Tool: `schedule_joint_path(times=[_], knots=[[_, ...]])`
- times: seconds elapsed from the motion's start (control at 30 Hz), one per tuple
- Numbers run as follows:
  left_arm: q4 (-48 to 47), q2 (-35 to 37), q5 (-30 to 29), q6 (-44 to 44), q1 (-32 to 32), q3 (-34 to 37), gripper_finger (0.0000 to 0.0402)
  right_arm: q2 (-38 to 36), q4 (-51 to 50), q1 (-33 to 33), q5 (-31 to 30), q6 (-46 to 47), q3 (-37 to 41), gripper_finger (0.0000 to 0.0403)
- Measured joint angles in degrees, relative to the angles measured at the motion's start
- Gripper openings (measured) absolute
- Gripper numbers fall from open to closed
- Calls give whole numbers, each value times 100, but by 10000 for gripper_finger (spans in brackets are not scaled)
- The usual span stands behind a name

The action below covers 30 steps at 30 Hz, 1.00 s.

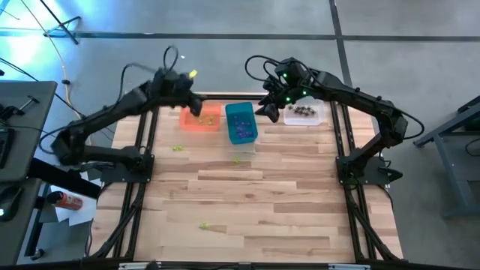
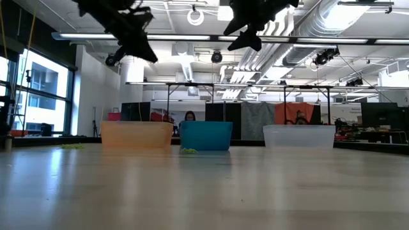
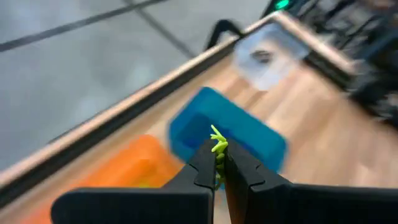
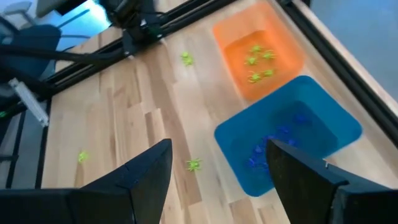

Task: Sort Halloween decoration
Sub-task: Put the green spider toy into the orange bin

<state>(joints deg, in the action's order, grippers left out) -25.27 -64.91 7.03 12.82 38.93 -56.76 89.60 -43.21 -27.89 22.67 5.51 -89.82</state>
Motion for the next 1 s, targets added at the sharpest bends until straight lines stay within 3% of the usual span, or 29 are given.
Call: schedule_joint_path(times=[0.17,0.37,0.57,1.0], knots=[[-949,-1264,-252,-244,594,-541,0,0,-48,-111,-27,5,0,255],[-1033,-2380,-267,385,984,-320,0,0,-184,-84,-323,-3,0,255],[-720,-3263,-86,555,968,-209,0,0,-141,55,-785,-100,0,255],[-538,-3677,-308,313,781,-222,20,2,-60,208,-1070,-98,0,255]])
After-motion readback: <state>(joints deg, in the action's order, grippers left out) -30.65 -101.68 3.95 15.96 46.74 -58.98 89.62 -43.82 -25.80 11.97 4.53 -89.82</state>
